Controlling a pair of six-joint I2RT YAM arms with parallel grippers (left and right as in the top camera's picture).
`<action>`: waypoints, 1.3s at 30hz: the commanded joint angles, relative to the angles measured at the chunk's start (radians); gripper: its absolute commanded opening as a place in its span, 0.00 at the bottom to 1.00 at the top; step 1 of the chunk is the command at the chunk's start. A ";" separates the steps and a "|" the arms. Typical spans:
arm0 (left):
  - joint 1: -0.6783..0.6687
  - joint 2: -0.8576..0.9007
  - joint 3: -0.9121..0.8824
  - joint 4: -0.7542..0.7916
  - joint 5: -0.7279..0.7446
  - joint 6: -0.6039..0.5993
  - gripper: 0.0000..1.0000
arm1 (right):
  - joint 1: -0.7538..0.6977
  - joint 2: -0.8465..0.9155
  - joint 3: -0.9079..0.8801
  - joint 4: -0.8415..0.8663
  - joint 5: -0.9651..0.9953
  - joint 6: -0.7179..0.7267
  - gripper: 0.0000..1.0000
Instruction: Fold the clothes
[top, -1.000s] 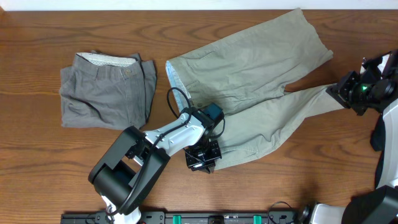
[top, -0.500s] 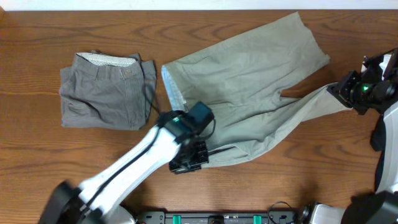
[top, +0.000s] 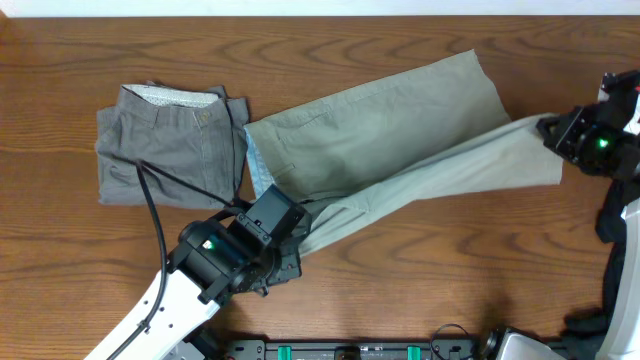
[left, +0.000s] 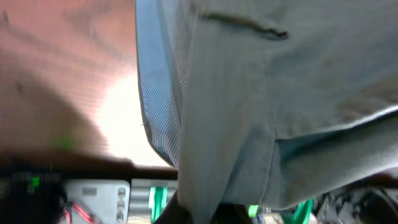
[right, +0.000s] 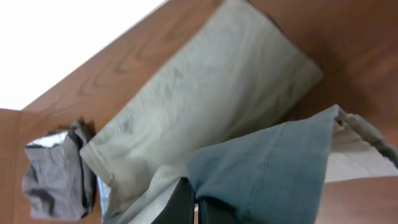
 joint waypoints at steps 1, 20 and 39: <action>0.006 0.029 -0.005 0.048 -0.131 0.084 0.06 | 0.024 0.027 0.028 0.060 0.023 0.016 0.01; 0.300 0.278 -0.005 0.542 -0.237 0.506 0.06 | 0.188 0.342 0.028 0.465 0.105 0.138 0.01; 0.407 0.525 -0.005 0.896 -0.334 0.680 0.06 | 0.247 0.657 0.028 0.890 0.132 0.251 0.01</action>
